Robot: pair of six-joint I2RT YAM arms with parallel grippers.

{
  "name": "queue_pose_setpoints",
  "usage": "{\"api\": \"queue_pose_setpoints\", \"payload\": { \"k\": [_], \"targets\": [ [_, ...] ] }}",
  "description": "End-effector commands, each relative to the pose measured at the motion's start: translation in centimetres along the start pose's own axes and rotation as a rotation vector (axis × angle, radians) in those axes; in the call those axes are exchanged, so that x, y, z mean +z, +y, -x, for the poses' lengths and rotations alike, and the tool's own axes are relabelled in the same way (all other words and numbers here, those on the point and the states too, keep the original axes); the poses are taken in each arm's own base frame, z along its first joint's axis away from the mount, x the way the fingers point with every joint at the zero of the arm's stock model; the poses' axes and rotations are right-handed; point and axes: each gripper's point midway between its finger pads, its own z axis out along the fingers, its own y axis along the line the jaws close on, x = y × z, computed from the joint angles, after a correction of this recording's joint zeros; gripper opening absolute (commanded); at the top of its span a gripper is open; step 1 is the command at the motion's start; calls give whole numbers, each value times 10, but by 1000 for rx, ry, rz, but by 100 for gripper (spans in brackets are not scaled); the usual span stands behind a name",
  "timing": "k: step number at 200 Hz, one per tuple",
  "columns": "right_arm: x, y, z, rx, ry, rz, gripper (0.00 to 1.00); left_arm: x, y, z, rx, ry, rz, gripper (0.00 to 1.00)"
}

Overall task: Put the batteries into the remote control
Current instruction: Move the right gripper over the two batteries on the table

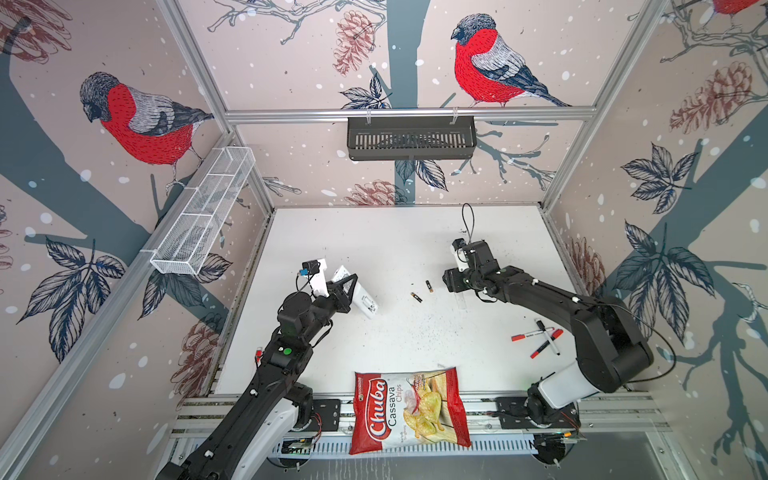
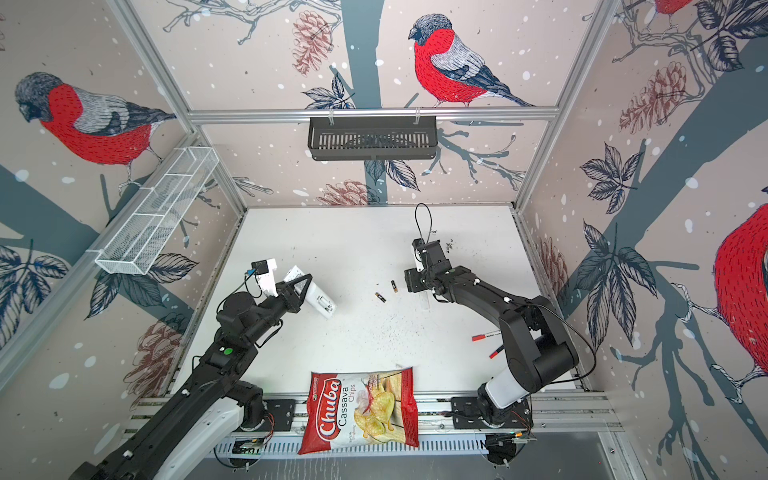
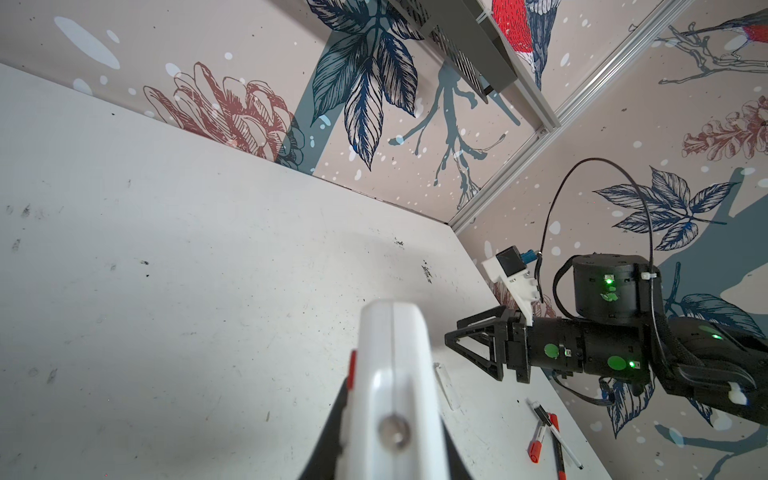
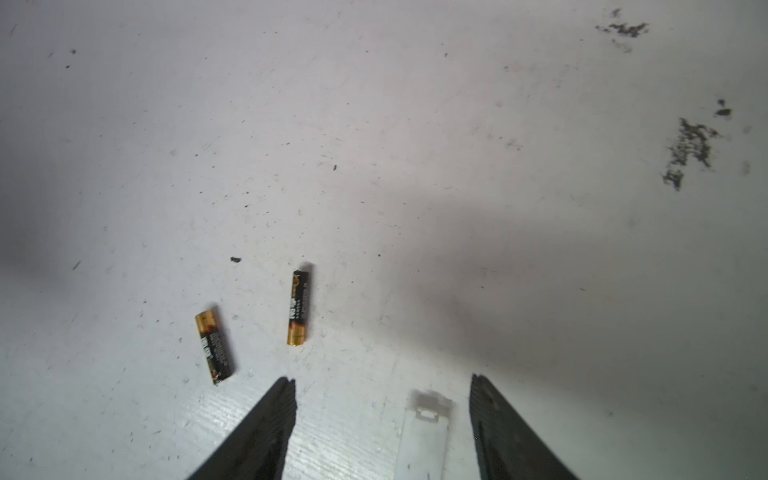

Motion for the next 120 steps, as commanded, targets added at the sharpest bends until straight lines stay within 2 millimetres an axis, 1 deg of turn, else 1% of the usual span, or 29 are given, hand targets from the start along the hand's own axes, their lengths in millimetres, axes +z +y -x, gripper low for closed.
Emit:
{"api": "queue_pose_setpoints", "payload": {
  "k": [1,16,27,48,83,120],
  "targets": [
    [6,18,3,-76,7,64,69,-1,-16,13,19,-36,-68,0],
    [14,25,0,-97,25,70,67,-1,-21,11,17,-22,-98,0],
    [20,30,-2,-110,36,72,65,-1,-30,9,19,-7,-145,0],
    [31,34,-6,-119,58,68,60,1,-39,6,19,27,-191,0],
    [47,36,-12,-128,101,58,50,2,-39,1,6,45,-208,0],
    [56,41,-14,-149,124,51,48,1,-39,-1,1,44,-210,0]
  ]
}}
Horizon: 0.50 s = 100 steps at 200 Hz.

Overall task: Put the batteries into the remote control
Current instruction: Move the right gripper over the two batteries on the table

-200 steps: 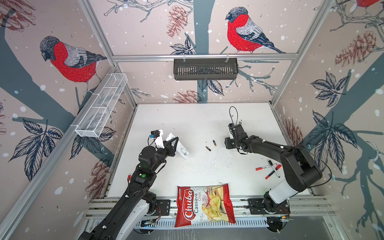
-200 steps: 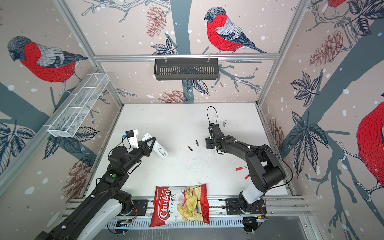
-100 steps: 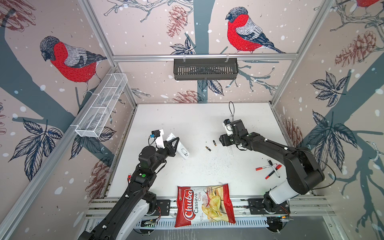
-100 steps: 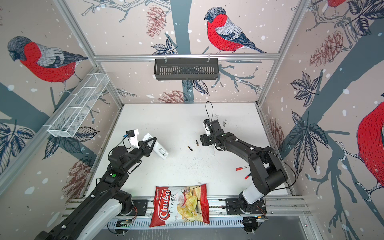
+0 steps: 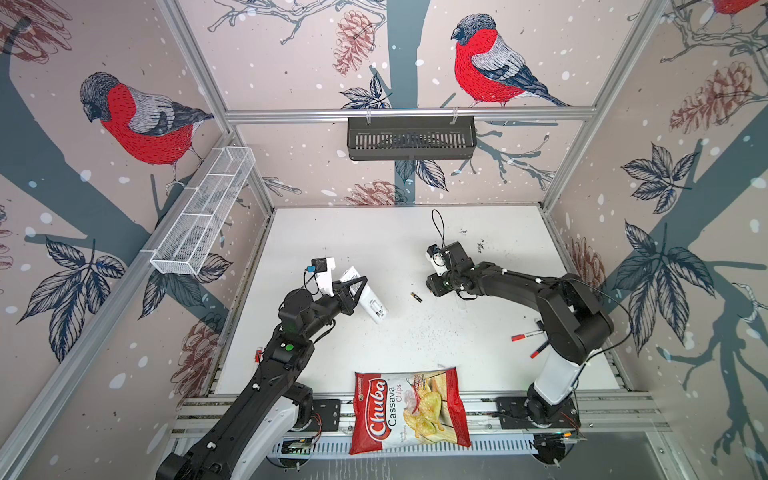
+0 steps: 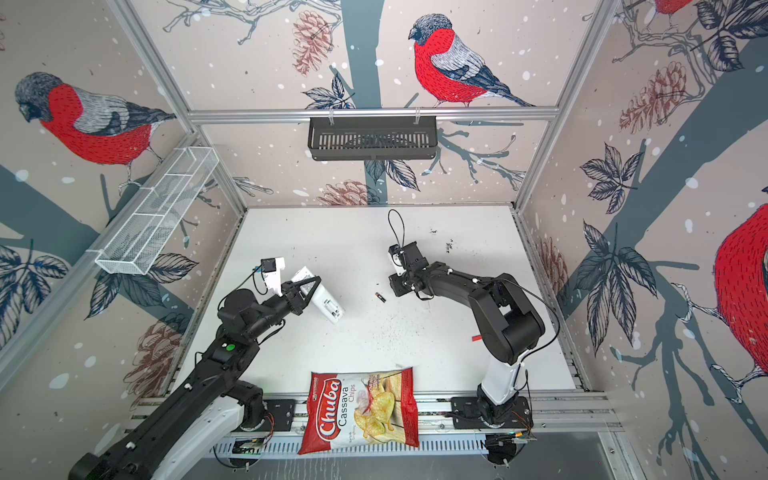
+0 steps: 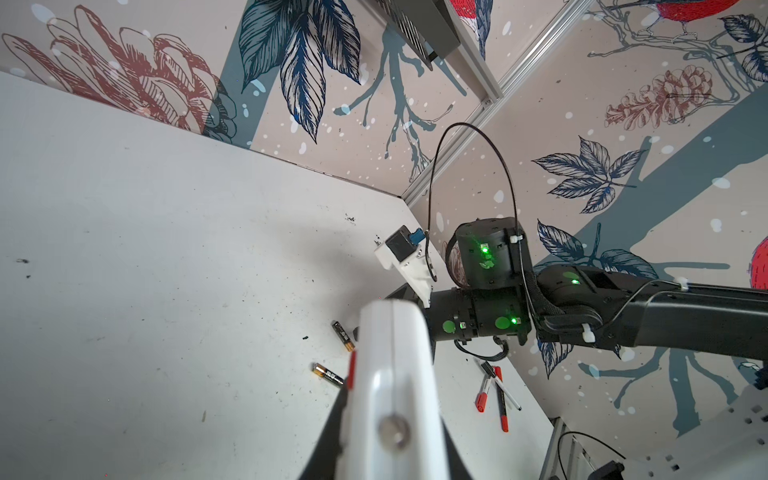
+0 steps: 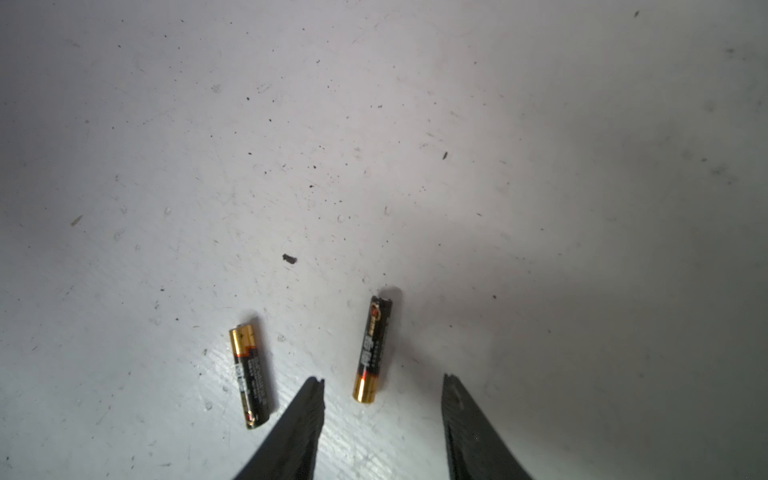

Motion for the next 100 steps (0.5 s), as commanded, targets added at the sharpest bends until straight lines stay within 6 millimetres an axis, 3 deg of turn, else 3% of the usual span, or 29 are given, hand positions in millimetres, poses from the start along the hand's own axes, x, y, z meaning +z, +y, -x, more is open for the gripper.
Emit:
{"api": "queue_pose_setpoints", "payload": {
  "k": [1,18,65,100],
  "targets": [
    [3,0,-1,-18,14,-17,48,-1,-11,7,19,-30,-52,0],
    [2,8,0,-38,9,-5,48,-1,-10,7,17,-30,-49,0],
    [0,52,-5,-171,-10,79,48,0,-11,5,14,-24,-57,0],
    [2,59,-8,-187,3,100,48,-1,-16,6,16,-25,-86,0]
  ]
}}
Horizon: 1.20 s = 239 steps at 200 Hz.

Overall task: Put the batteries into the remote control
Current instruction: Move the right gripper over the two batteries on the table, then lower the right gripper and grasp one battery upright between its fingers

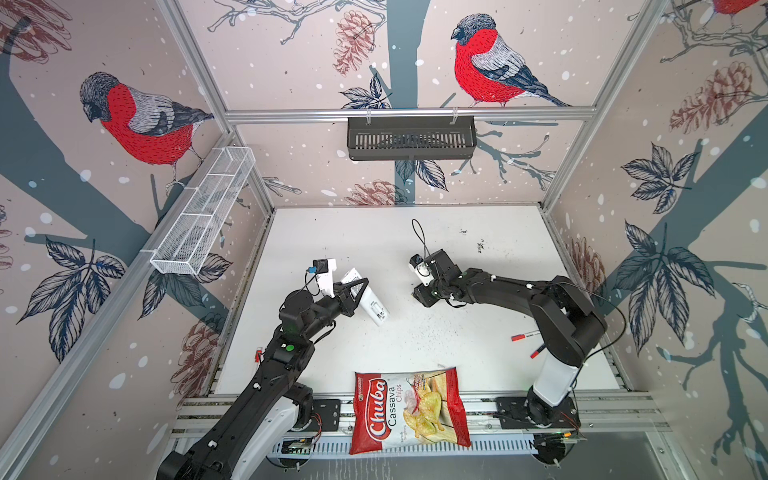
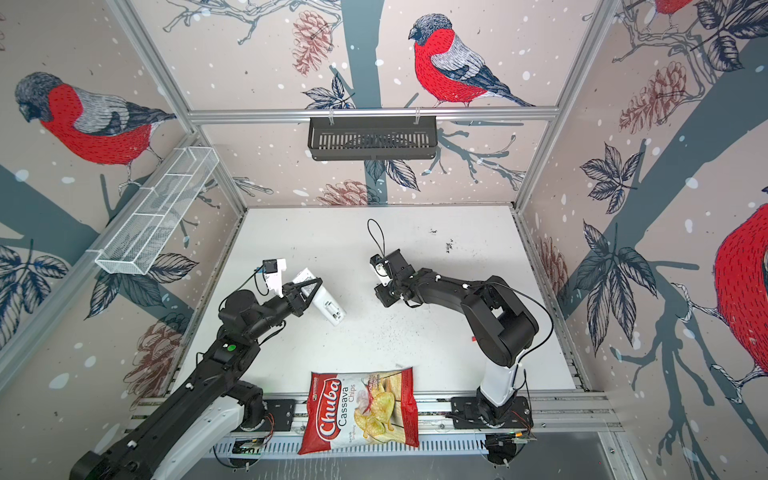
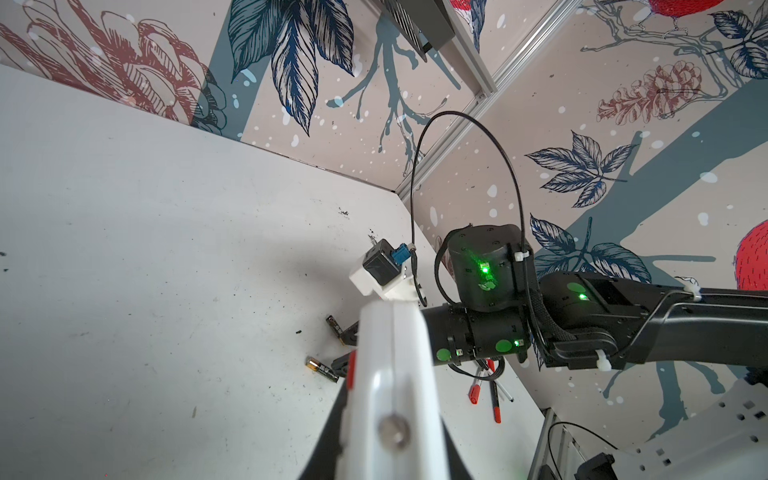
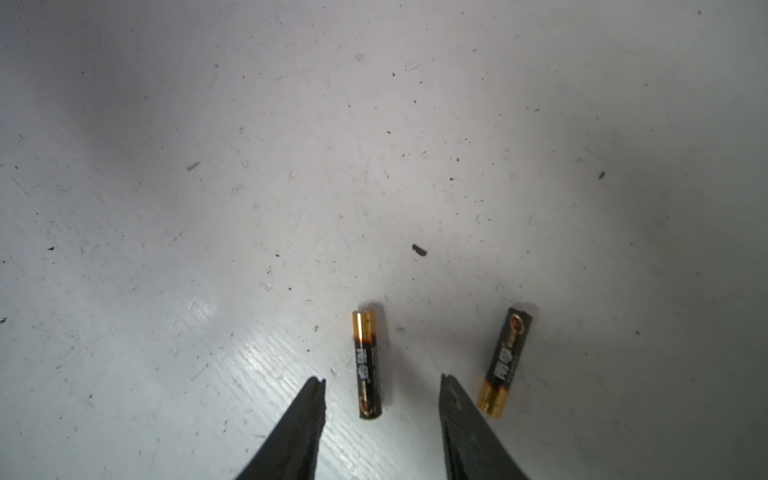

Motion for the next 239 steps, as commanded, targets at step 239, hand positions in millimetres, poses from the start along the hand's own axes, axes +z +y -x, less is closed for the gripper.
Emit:
{"api": "queue_pose_setpoints", "payload": {
  "k": [239],
  "targets": [
    [0,-50,-15,154,5,-82,43,-5,-45,1,83,-9,-261,0]
  ]
}}
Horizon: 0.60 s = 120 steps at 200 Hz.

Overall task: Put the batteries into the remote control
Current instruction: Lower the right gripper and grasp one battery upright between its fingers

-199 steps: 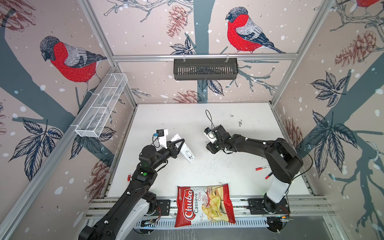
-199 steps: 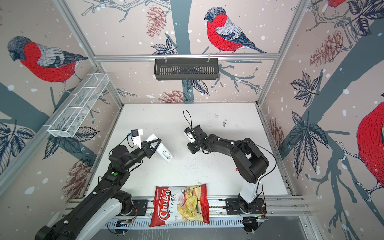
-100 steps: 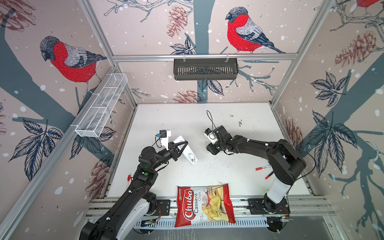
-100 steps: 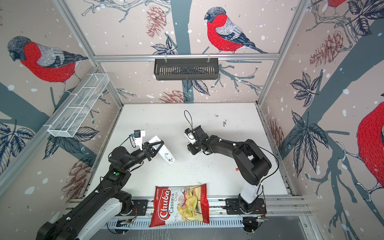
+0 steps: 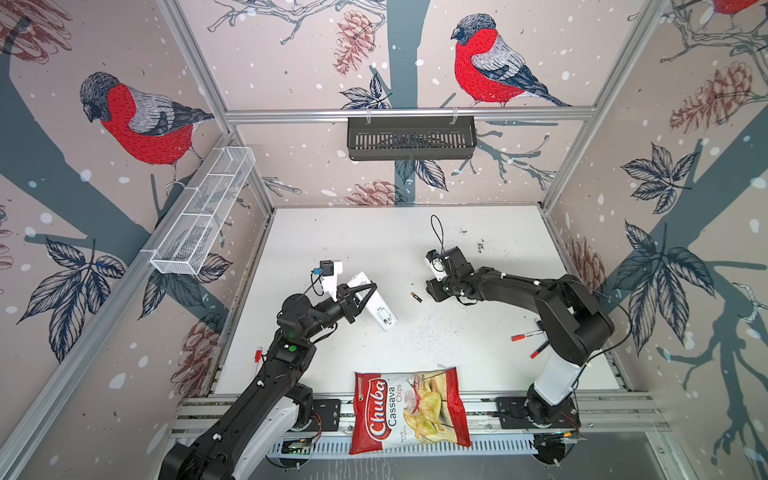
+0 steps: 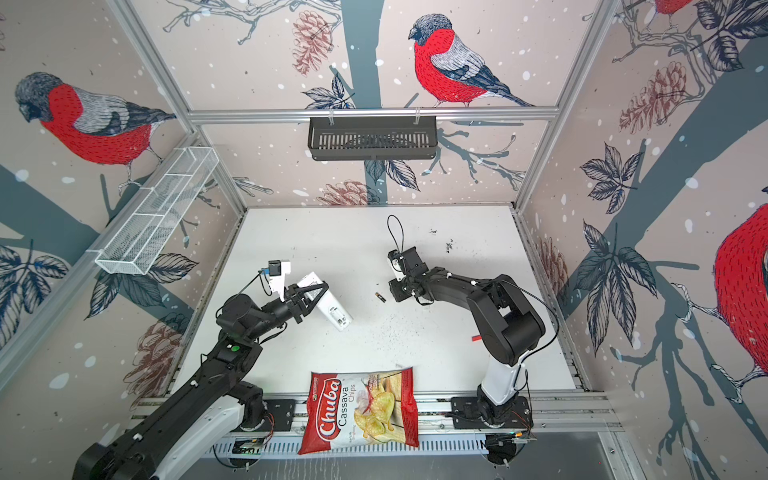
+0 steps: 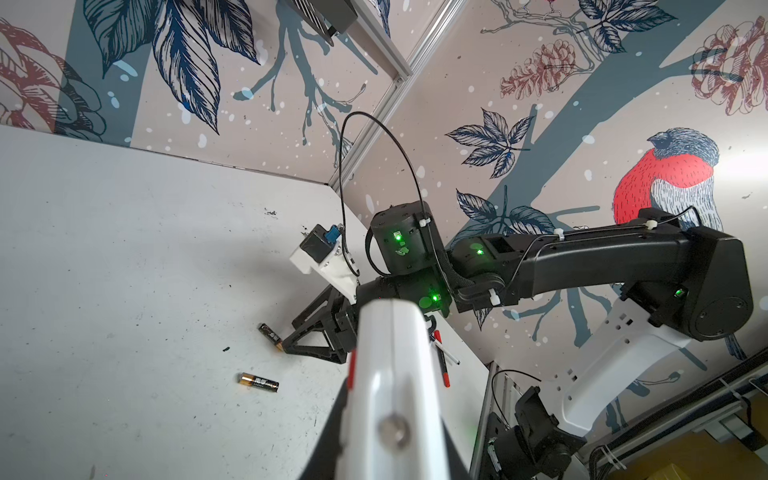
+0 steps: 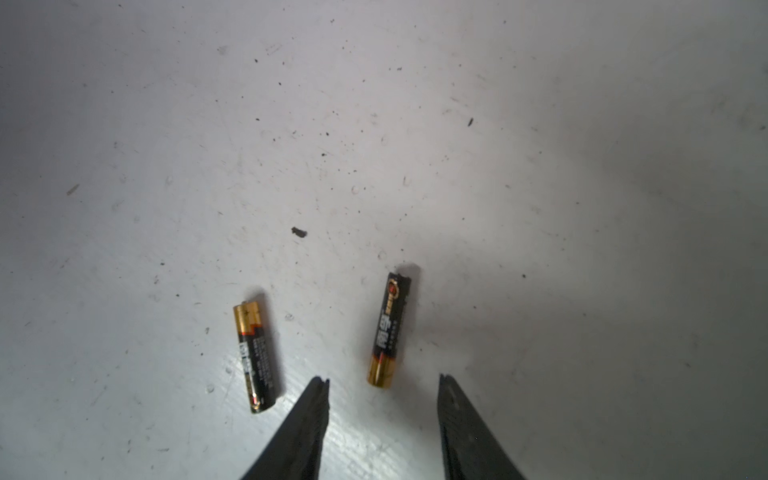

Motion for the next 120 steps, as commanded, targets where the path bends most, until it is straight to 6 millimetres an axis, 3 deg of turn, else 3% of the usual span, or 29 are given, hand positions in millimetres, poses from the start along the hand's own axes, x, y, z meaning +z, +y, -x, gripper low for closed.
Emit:
{"api": "queue_pose_setpoints", "payload": {
  "k": [1,120],
  "targets": [
    [3,-2,1,7,4,-17,42,-1,-7,10,37,-38,-25,0],
    [20,-3,-4,-10,52,-30,27,-1,-6,9,36,-41,-18,0]
  ]
}}
